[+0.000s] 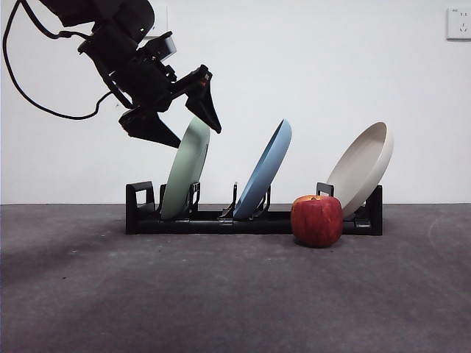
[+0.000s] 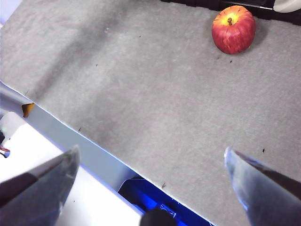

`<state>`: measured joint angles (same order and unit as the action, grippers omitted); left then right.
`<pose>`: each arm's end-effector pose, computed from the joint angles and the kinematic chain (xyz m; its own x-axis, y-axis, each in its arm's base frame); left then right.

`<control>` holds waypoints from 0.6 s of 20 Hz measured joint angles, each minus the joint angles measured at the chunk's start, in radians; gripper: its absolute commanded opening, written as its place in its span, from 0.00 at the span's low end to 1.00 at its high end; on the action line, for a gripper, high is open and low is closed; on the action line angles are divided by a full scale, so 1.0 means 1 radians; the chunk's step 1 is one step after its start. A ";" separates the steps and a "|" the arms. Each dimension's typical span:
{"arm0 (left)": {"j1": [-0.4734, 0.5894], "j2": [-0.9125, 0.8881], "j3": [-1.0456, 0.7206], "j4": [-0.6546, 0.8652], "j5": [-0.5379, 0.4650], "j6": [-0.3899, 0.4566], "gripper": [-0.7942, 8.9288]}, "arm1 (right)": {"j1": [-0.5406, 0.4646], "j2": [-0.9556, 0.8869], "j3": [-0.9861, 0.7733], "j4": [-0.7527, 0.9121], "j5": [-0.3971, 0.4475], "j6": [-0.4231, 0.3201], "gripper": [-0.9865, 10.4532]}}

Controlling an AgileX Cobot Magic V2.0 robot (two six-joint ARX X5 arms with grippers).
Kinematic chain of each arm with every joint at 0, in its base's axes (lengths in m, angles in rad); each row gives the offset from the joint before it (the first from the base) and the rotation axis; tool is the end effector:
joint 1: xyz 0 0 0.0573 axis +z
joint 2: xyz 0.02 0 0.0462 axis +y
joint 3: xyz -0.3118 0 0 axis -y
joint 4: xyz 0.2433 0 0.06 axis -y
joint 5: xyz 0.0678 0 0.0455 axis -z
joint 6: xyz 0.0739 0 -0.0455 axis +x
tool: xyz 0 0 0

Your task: Take the green plate from the plate rack,put the plate on the table,take the apple from the table,put the apple in the plate

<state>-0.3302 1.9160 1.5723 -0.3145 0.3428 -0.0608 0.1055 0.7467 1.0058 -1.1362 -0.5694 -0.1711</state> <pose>0.4493 -0.1803 0.2874 0.5958 -0.5595 -0.5761 0.5207 0.8153 -0.2533 0.0894 0.0495 0.3356 0.4787 0.5928 -0.6476 -0.5554 0.7758 0.2996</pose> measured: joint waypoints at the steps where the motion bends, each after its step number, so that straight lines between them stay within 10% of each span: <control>1: 0.000 0.000 0.000 0.000 0.000 0.000 0.26 | 0.000 0.000 0.000 0.000 0.000 0.001 0.66; 12: -0.005 0.000 0.000 0.000 0.013 -0.026 0.07 | 0.000 0.000 0.000 0.000 0.000 0.008 0.66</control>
<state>-0.3351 1.9160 1.5723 -0.3141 0.3553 -0.0864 0.1055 0.7467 1.0058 -1.1362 -0.5694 -0.1635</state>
